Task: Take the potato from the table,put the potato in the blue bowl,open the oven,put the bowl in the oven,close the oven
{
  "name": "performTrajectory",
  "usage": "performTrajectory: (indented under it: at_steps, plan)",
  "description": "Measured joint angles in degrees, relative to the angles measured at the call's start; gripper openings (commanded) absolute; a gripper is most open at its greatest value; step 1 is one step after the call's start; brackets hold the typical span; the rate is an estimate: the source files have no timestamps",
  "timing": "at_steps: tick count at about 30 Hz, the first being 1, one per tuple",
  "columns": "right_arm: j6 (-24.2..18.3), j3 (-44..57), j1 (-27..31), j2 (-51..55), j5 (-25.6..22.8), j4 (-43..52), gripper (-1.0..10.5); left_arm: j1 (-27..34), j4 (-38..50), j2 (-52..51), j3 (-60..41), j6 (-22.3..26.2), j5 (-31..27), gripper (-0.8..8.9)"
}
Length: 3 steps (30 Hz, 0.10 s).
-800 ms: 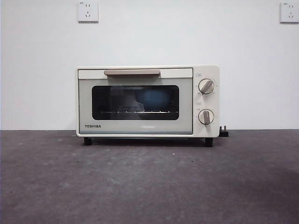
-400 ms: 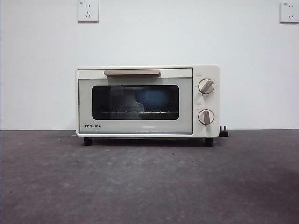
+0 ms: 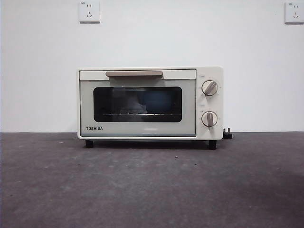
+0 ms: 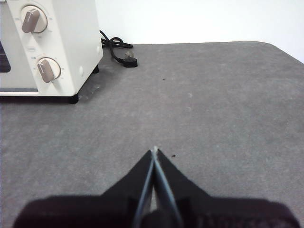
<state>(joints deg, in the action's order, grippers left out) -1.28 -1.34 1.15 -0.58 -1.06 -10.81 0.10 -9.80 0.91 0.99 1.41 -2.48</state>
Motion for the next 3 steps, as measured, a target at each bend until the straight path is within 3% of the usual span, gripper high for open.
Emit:
performTrajectory:
  at_steps: [3]
  plan:
    - [0.0,0.0,0.0,0.0,0.0,0.0,0.0,0.0,0.0,0.0,0.0,0.0,0.0,-0.04]
